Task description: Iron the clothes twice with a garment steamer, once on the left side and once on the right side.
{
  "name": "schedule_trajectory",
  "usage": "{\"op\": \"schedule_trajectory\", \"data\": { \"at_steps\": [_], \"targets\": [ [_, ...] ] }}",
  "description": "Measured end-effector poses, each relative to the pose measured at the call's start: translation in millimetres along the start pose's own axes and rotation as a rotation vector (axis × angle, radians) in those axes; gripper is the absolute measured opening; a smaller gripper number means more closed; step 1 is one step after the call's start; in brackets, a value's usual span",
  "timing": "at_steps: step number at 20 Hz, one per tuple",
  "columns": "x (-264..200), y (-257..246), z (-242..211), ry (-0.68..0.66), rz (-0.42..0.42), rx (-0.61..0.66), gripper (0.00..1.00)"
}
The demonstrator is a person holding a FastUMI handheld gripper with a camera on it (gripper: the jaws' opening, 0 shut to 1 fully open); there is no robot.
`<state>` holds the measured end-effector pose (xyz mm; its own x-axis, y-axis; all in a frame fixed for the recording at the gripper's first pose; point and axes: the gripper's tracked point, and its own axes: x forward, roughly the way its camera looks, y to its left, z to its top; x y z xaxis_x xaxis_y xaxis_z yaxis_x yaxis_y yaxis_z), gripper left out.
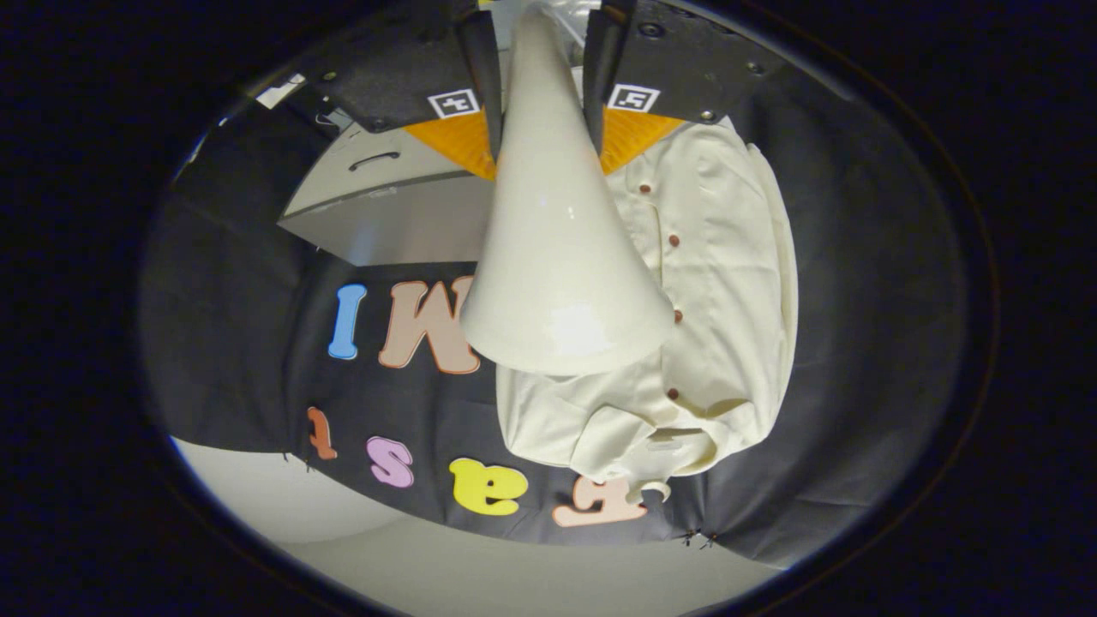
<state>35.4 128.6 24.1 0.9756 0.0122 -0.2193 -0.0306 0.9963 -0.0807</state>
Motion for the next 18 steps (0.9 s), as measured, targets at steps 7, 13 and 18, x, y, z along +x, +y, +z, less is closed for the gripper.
{"op": "schedule_trajectory", "data": {
  "at_steps": [7,13,18],
  "targets": [
    [-14,-37,-10,-0.004,-0.012,-0.028,0.4],
    [-28,-58,-28,-0.015,0.026,-0.068,0.4],
    [-34,-65,-34,-0.031,0.073,-0.083,0.4]
  ]
}}
